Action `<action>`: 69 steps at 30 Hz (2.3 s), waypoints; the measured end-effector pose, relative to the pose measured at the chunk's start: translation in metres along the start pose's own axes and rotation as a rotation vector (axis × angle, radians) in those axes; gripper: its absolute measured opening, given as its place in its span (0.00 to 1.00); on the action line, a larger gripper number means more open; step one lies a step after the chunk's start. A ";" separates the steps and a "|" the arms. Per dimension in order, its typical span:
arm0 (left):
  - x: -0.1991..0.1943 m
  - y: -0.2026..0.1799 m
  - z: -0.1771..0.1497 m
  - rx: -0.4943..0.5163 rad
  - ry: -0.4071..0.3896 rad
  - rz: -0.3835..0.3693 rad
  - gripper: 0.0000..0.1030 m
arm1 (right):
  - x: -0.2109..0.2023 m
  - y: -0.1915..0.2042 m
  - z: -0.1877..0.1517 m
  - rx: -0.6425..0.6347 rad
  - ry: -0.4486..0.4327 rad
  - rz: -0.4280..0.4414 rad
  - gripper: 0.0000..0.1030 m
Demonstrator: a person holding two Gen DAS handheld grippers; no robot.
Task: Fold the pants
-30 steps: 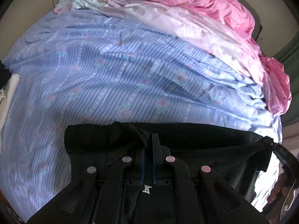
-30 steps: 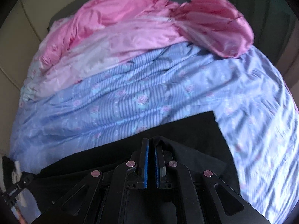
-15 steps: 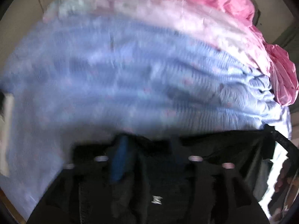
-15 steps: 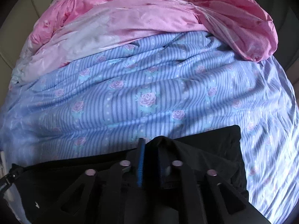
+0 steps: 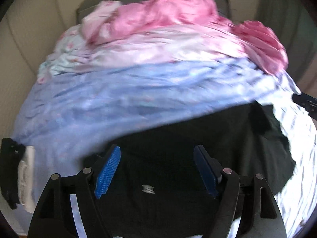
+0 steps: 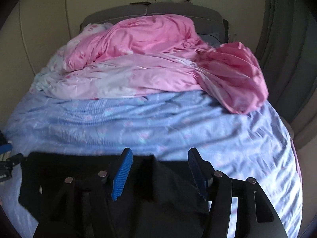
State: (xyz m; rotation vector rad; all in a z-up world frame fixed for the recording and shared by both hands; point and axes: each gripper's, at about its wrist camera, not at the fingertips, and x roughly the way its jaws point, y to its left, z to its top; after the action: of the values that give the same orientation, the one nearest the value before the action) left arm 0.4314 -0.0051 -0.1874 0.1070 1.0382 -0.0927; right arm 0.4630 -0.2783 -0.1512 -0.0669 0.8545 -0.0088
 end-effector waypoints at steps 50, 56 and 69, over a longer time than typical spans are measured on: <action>0.009 0.150 -0.077 -0.196 -0.016 -0.091 0.73 | -0.005 0.173 -0.104 -0.110 0.184 0.188 0.50; 0.042 0.188 -0.057 -0.155 0.017 -0.239 0.73 | 0.002 0.242 -0.091 -0.075 0.174 0.264 0.50; 0.106 0.195 -0.042 -0.160 0.092 -0.492 0.46 | 0.024 0.299 -0.087 -0.032 0.214 0.219 0.50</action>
State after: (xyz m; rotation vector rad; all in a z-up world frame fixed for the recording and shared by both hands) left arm 0.4740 0.1912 -0.2913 -0.2946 1.1421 -0.4526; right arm 0.4073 0.0146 -0.2450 -0.0022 1.0726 0.2068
